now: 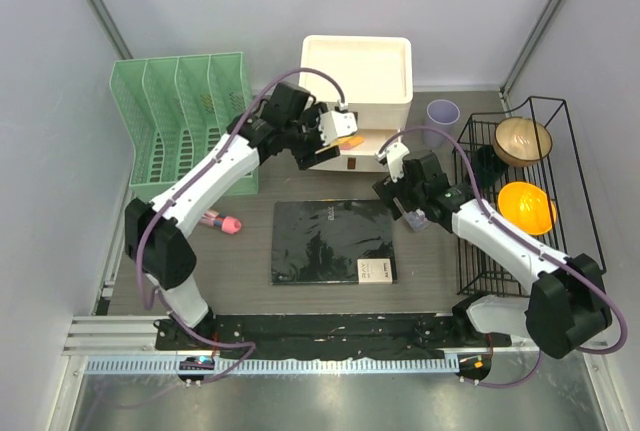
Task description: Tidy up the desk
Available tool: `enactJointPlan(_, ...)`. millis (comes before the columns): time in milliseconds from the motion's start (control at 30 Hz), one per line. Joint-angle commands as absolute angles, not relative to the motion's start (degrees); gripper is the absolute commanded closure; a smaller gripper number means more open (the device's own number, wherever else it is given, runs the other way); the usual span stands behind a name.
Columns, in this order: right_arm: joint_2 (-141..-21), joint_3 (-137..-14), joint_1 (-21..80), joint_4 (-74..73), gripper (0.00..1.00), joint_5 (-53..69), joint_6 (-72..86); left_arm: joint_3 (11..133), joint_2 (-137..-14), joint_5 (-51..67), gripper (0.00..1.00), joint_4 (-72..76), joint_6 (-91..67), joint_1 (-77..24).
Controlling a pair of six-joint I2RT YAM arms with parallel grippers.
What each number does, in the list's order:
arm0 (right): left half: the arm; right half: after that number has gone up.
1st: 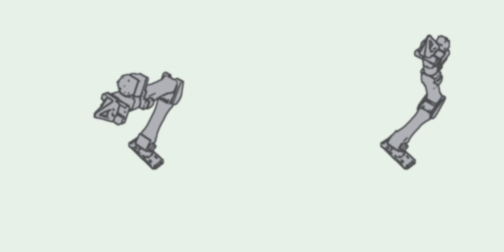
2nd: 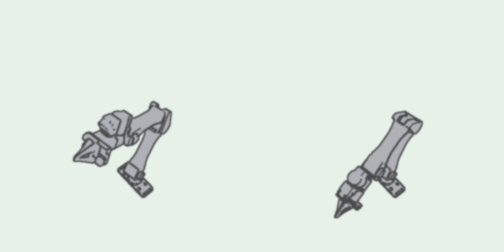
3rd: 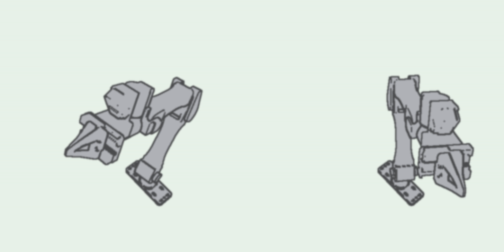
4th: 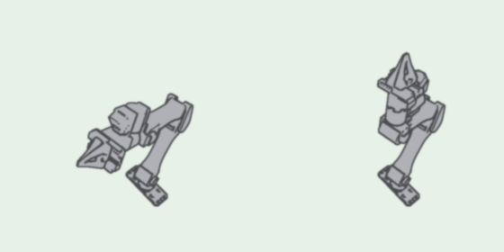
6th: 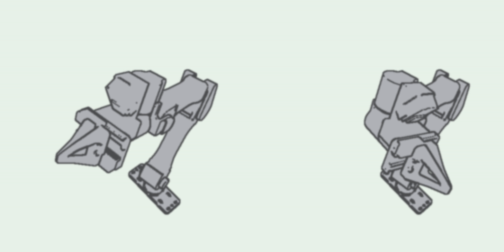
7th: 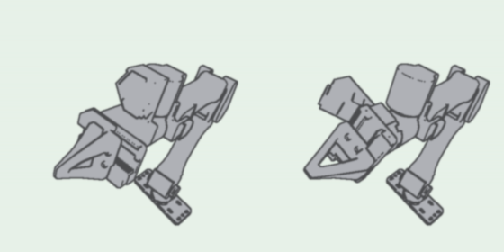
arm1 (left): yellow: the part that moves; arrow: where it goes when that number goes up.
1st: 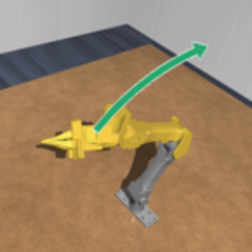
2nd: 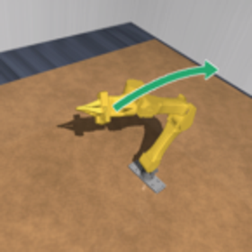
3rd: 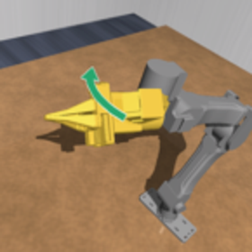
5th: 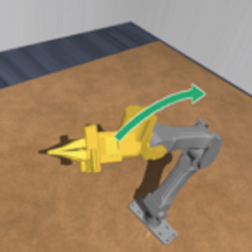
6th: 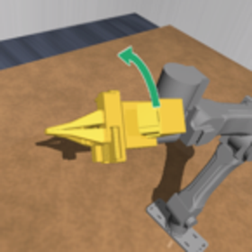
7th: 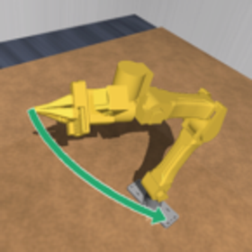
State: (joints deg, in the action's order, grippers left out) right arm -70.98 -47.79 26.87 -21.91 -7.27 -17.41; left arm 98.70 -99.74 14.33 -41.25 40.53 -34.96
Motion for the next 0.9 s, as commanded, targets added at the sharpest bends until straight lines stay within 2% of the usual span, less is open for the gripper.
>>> enactJointPlan(0,-71.1,-49.84,27.07,-12.23,0.13,-8.62,-9.67,88.0,-91.86,8.8,0.27,-32.79,35.87,-34.1)
enactJointPlan(100,-71.98,-49.92,27.07,-8.45,0.13,-8.09,-7.65,80.44,-86.32,7.39,0.21,-30.33,34.63,-32.87)
enactJointPlan(400,-78.3,-55.54,27.77,-1.32,0.13,-5.98,-0.97,66.38,-76.13,8.26,0.16,-27.43,29.27,-23.91)
enactJointPlan(867,-92.1,-64.25,33.39,-0.26,0.15,-13.88,4.65,57.57,-68.73,8.79,0.14,-24.7,27.42,-15.82)
